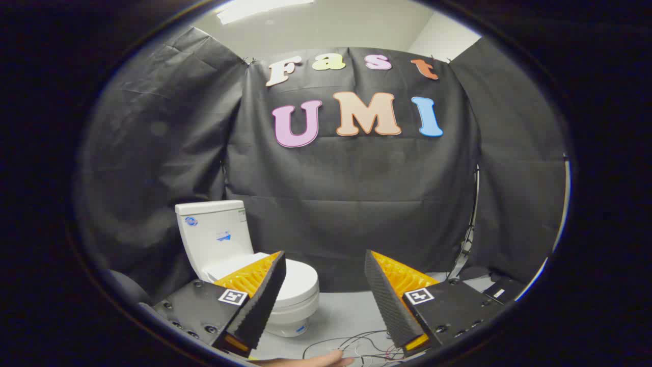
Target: Open the toilet lid.
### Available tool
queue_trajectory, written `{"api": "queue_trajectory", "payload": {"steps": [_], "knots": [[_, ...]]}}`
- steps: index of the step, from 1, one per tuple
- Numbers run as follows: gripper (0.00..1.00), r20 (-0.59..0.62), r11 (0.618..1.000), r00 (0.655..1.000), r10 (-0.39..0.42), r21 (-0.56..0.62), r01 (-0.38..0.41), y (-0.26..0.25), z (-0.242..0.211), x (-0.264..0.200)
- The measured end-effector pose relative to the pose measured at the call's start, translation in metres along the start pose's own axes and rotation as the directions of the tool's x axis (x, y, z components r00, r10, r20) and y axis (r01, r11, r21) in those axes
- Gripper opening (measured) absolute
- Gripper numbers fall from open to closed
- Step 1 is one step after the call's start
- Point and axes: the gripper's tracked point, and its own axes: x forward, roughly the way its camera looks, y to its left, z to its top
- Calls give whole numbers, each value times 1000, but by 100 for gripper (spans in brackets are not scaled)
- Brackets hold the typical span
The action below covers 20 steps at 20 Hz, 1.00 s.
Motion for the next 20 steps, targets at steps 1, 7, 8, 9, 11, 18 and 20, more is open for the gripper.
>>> {"api": "queue_trajectory", "payload": {"steps": [1,7,8,9,11,18,20], "knots": [[96,-1,1000,1000,0,0,0,0,0,0],[96,-3,1000,1000,-2,2,2,0,0,0],[96,10,1000,1000,-3,2,3,0,3,4],[96,-2,1000,1000,0,0,0,1,-1,9],[96,-69,1000,998,1,-3,-1,3,-16,23],[96,-29,995,999,18,-96,-20,17,-4,53],[97,-64,990,997,41,-135,-49,28,-14,66]]}}
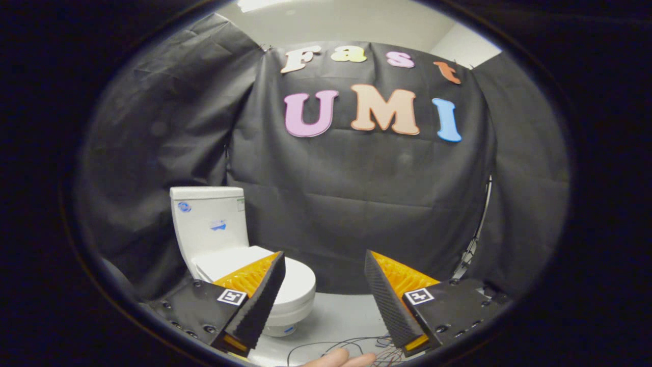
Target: Open the toilet lid.
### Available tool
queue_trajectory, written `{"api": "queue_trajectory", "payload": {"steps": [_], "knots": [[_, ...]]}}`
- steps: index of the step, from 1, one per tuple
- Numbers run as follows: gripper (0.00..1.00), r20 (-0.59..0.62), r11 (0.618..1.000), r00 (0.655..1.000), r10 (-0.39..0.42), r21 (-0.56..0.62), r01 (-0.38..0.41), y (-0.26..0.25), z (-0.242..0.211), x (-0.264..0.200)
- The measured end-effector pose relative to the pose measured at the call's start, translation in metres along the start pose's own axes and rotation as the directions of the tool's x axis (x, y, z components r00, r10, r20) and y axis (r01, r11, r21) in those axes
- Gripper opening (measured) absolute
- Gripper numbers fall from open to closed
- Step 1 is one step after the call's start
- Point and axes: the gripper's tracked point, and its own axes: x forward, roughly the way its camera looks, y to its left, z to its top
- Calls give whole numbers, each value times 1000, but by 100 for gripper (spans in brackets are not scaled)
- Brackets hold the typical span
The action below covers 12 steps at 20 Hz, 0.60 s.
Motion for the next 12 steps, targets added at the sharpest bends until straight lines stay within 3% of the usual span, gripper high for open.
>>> {"api": "queue_trajectory", "payload": {"steps": [5,12], "knots": [[98,-14,997,997,74,27,-73,42,-1,36],[98,72,983,997,1,185,-14,79,0,27]]}}
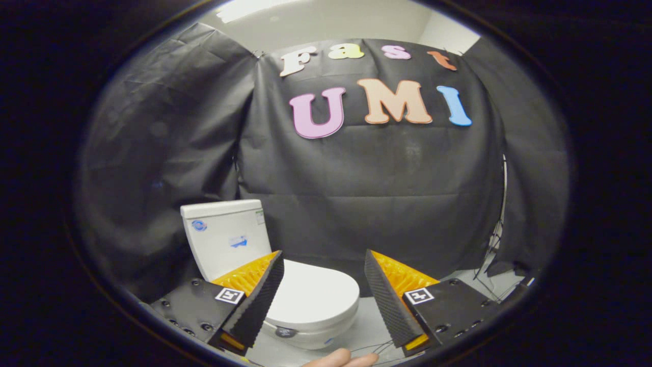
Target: Open the toilet lid.
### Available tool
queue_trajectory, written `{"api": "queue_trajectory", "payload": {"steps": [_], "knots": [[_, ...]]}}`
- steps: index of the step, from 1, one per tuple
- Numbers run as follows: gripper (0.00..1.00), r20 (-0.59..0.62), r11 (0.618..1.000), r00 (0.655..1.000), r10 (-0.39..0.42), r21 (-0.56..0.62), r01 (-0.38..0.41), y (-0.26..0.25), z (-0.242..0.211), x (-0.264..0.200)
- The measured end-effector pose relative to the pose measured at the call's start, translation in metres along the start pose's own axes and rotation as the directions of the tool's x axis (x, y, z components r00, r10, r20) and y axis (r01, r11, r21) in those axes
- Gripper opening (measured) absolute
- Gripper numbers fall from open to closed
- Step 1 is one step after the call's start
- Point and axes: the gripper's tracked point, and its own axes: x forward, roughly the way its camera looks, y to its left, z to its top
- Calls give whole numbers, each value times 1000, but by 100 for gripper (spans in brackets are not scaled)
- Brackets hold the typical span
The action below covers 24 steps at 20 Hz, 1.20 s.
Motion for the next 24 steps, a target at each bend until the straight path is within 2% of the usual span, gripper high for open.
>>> {"api": "queue_trajectory", "payload": {"steps": [8,10,14,17,19,24], "knots": [[96,57,990,992,-115,91,110,33,-5,-37],[96,48,983,987,-155,108,149,35,-17,-44],[98,29,949,974,-225,233,213,43,-52,-52],[98,-17,942,972,-235,244,232,54,-71,-54],[98,-18,949,970,-242,206,240,56,-67,-55],[98,-43,941,966,-254,220,257,57,-77,-53]]}}
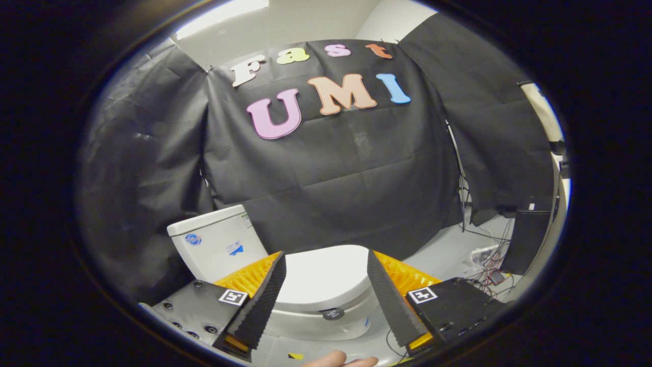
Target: Open the toilet lid.
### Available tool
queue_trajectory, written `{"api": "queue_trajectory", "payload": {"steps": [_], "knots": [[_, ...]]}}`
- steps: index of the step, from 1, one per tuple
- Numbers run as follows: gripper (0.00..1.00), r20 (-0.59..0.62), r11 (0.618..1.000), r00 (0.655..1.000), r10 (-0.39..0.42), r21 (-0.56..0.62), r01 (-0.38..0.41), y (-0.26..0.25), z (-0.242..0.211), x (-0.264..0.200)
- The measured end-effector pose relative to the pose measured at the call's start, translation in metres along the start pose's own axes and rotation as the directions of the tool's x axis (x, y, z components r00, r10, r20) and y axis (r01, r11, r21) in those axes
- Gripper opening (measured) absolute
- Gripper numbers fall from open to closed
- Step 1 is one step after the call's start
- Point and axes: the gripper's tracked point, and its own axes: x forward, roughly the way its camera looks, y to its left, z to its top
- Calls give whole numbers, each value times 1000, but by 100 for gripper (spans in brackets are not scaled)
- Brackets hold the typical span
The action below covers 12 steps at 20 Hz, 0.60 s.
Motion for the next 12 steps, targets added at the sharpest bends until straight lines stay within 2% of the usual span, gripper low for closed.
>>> {"api": "queue_trajectory", "payload": {"steps": [3,6,12], "knots": [[98,-48,1000,999,-6,24,7,-2,-20,3],[98,-108,994,994,-4,106,15,-3,-48,11],[99,-235,960,972,-20,269,84,-19,-117,25]]}}
